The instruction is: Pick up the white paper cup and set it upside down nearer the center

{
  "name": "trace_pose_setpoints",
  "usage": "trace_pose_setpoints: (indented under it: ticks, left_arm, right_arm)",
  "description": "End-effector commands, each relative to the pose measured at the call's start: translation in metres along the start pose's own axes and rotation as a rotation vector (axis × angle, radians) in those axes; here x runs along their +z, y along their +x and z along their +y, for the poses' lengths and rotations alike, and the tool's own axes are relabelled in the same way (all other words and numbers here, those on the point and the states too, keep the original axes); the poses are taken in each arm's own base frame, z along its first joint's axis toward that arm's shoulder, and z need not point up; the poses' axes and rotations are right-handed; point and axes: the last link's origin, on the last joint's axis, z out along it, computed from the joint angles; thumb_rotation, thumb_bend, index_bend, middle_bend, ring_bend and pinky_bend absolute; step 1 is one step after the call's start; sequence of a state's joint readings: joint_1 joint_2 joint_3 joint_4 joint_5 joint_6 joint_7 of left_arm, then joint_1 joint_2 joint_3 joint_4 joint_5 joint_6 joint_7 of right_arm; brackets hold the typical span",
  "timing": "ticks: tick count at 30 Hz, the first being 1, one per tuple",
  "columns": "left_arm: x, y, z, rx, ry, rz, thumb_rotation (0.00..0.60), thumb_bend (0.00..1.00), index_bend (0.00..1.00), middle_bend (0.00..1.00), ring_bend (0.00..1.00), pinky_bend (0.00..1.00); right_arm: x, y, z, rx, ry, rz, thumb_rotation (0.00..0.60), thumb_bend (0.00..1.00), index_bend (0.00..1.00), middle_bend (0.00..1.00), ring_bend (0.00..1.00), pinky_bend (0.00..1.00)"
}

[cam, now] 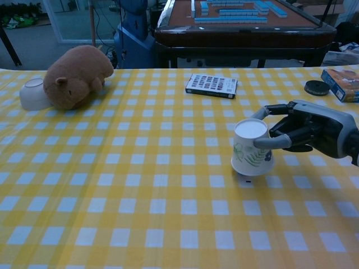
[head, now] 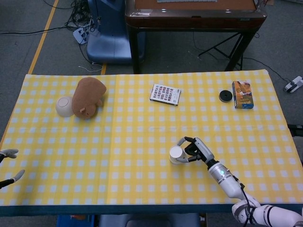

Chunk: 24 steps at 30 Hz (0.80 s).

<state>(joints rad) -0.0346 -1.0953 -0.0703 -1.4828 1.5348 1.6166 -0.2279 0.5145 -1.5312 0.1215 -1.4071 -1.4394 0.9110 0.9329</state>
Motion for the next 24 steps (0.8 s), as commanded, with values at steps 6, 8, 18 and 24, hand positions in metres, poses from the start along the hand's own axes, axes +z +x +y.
trace_pose_setpoints:
  ticks: [6, 8, 18, 24]
  left_arm:
    - [0.000, 0.002, -0.003, -0.010, 0.009, 0.003, 0.600, 0.04, 0.42, 0.46, 0.39, 0.65]
    - [0.000, 0.003, -0.004, -0.012, 0.009, 0.004, 0.600, 0.04, 0.42, 0.46, 0.39, 0.65]
    - [-0.001, 0.005, -0.005, -0.024, 0.007, 0.010, 0.600, 0.04, 0.42, 0.46, 0.39, 0.65]
    - [-0.002, 0.006, -0.004, -0.027, 0.004, 0.010, 0.600, 0.04, 0.42, 0.46, 0.39, 0.65]
  right_arm:
    - [0.014, -0.012, 0.005, 0.017, 0.027, -0.040, 0.600, 0.00, 0.54, 1.00, 1.00, 1.00]
    - [0.017, -0.013, 0.005, 0.013, 0.026, -0.043, 0.600, 0.00, 0.54, 1.00, 1.00, 1.00]
    - [0.020, -0.013, 0.007, -0.008, 0.020, -0.049, 0.600, 0.00, 0.54, 1.00, 1.00, 1.00]
    - [0.018, -0.011, 0.009, -0.008, 0.015, -0.053, 0.600, 0.00, 0.53, 1.00, 1.00, 1.00]
